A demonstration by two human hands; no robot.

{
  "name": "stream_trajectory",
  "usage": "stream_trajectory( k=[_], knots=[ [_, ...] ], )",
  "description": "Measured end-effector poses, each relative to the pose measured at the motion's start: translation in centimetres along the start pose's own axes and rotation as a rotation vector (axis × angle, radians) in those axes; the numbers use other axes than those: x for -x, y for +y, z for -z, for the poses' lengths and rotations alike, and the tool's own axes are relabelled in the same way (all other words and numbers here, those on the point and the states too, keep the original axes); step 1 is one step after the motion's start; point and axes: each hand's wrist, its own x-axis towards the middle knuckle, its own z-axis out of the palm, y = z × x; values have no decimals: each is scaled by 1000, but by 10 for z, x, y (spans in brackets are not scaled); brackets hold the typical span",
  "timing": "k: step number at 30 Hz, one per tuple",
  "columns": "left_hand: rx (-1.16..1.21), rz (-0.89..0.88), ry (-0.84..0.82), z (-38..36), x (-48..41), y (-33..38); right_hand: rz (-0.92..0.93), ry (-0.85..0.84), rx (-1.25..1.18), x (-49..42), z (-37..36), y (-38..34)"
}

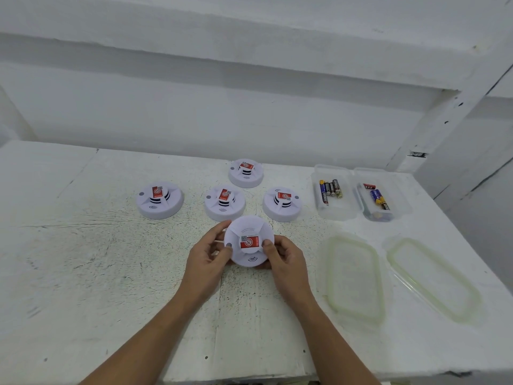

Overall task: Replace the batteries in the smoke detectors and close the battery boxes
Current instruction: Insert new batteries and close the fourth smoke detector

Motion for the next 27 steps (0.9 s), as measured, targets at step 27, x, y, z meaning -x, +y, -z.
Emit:
stream_trajectory(
  k=[27],
  knots=[
    [-23,0,66,54,-83,52,21,-197,40,-79,-45,-87]
  ],
)
